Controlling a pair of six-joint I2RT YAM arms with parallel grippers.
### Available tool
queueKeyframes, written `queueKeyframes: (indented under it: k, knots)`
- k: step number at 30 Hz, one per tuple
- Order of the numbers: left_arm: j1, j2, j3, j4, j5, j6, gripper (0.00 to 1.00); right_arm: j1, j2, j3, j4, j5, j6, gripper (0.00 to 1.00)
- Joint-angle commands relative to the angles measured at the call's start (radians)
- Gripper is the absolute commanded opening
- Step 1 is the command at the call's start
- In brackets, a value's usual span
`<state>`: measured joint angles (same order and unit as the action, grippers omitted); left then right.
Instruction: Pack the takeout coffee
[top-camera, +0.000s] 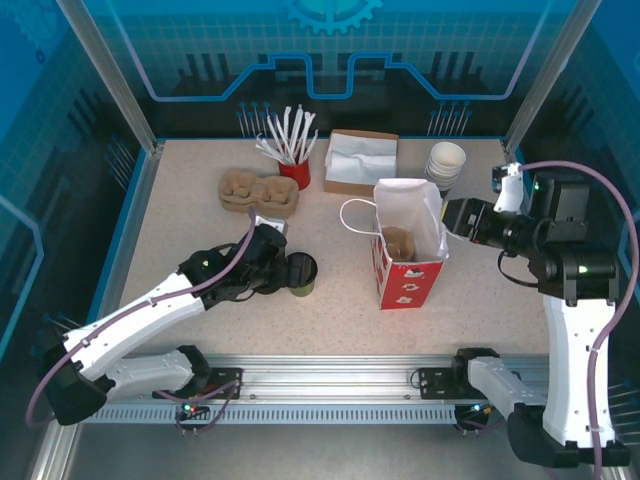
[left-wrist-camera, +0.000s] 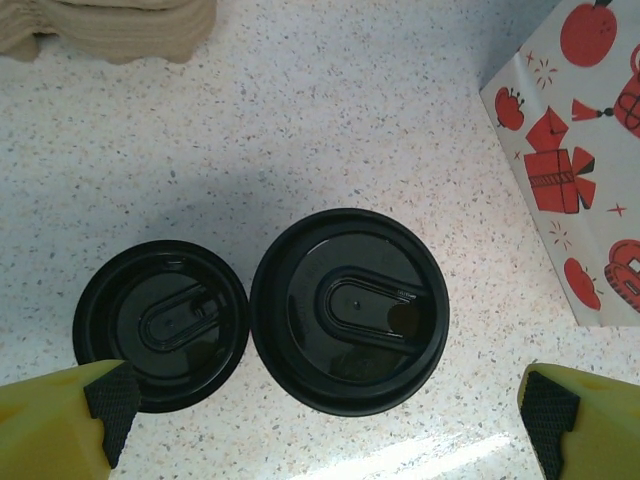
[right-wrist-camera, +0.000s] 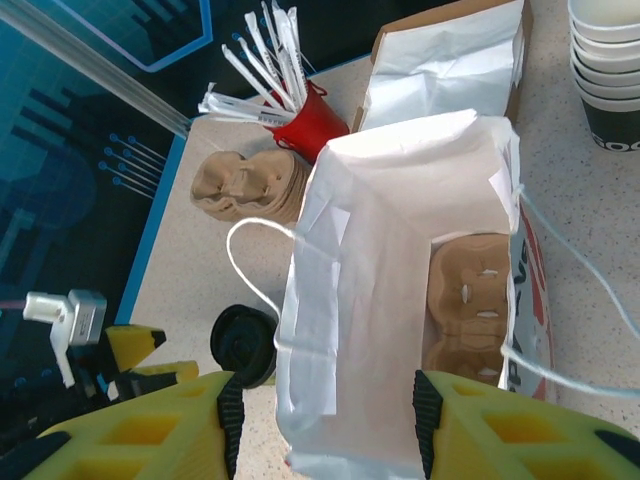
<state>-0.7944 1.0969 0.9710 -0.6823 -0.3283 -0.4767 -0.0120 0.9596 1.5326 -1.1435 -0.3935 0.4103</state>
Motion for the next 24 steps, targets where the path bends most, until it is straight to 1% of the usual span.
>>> queueKeyframes:
  k: [1, 3, 6, 12, 16, 20, 24]
  knots:
    - [0.009, 0.021, -0.015, 0.043, 0.052, 0.043, 0.98, 0.012, -0.005, -0.019, -0.075, 0.006, -0.066, 0.51]
    - [0.008, 0.033, -0.014, 0.039, 0.058, 0.056, 0.98, 0.012, -0.014, -0.034, -0.078, 0.005, -0.079, 0.51]
    - [0.008, 0.056, -0.014, 0.054, 0.061, 0.080, 0.95, 0.013, -0.018, -0.053, -0.075, 0.005, -0.100, 0.51]
    - [0.007, 0.111, -0.001, 0.072, 0.055, 0.085, 0.92, 0.013, 0.007, -0.056, -0.060, -0.010, -0.125, 0.51]
    - [0.007, 0.142, 0.002, 0.075, 0.046, 0.090, 0.88, 0.013, 0.014, -0.060, -0.041, -0.025, -0.124, 0.51]
    - [0.007, 0.166, -0.006, 0.105, 0.068, 0.109, 0.83, 0.012, 0.016, -0.081, -0.002, -0.033, -0.123, 0.52]
    - [0.007, 0.184, -0.002, 0.105, 0.061, 0.117, 0.82, 0.012, 0.026, -0.093, 0.004, -0.013, -0.144, 0.52]
